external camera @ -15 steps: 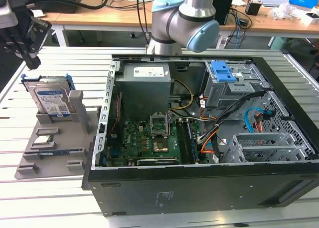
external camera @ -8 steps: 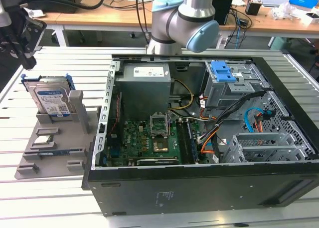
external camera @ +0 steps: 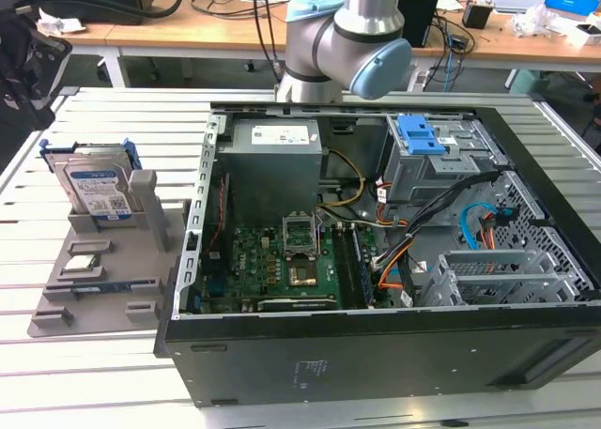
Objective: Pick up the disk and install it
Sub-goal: 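Reach for the disk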
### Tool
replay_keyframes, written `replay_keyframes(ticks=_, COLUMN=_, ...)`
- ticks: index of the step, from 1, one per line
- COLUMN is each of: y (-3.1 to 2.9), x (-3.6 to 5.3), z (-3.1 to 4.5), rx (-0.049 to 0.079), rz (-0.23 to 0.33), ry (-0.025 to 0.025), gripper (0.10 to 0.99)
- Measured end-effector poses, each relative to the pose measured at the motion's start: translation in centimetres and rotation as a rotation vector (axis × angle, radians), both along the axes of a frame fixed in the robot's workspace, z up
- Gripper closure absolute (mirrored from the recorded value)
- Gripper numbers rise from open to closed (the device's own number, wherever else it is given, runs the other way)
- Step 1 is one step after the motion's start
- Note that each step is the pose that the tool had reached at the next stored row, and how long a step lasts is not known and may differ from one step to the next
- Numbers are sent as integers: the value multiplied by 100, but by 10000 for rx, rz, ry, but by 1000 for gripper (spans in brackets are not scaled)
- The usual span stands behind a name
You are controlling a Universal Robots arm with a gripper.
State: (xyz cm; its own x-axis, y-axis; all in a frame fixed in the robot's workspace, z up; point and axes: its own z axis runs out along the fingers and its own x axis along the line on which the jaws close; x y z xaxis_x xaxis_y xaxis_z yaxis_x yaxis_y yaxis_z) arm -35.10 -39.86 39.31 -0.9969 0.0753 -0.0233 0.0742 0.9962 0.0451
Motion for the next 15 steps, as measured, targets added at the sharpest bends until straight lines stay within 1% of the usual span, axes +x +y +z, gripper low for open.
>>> replay_keyframes(ticks=11, y=0, x=-120, z=0, rx=0, rz=0, ry=0, gripper=980)
replay_keyframes(ticks=15, y=0, x=-128, z=0, rx=0, rz=0, ry=0, gripper=980)
